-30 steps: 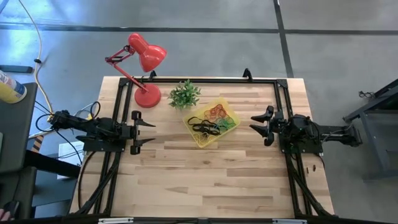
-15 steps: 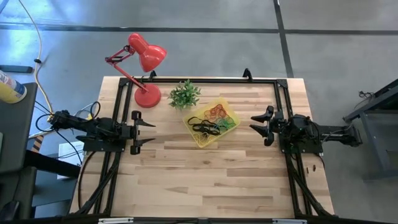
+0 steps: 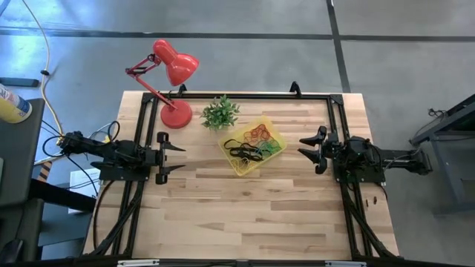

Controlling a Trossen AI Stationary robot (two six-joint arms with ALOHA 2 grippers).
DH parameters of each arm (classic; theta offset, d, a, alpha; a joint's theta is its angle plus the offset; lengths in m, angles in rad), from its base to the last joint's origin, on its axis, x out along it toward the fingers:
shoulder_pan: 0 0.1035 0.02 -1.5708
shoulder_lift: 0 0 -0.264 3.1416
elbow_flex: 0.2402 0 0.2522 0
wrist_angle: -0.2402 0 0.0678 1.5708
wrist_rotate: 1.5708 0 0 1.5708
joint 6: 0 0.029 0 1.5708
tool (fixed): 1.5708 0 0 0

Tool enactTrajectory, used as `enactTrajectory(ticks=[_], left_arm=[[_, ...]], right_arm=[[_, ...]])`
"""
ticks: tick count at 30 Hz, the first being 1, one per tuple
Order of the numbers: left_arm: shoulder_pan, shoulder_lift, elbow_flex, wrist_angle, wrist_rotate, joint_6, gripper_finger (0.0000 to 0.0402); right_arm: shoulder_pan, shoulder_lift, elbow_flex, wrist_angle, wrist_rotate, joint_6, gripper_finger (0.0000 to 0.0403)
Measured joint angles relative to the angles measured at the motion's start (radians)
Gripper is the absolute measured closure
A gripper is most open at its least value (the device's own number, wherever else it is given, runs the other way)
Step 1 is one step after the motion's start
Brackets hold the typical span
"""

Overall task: Pick and place rubber bands into bin
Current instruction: Return to Home Position

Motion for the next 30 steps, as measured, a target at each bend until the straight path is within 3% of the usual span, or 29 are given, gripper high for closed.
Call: enactTrajectory(ticks=[8, 20, 30], left_arm=[[0.008, 0.006, 0.000, 0.000, 0.001, 0.000, 0.0158], [0.202, 0.005, 0.000, -0.001, 0.011, 0.000, 0.0158], [0.216, 0.005, 0.000, -0.001, 0.008, 0.000, 0.0158]], right_arm=[[0.000, 0.000, 0.000, 0.000, 0.000, 0.000, 0.0210], [0.000, 0.000, 0.000, 0.000, 0.000, 0.000, 0.0210], [0.000, 0.000, 0.000, 0.000, 0.000, 0.000, 0.0210]])
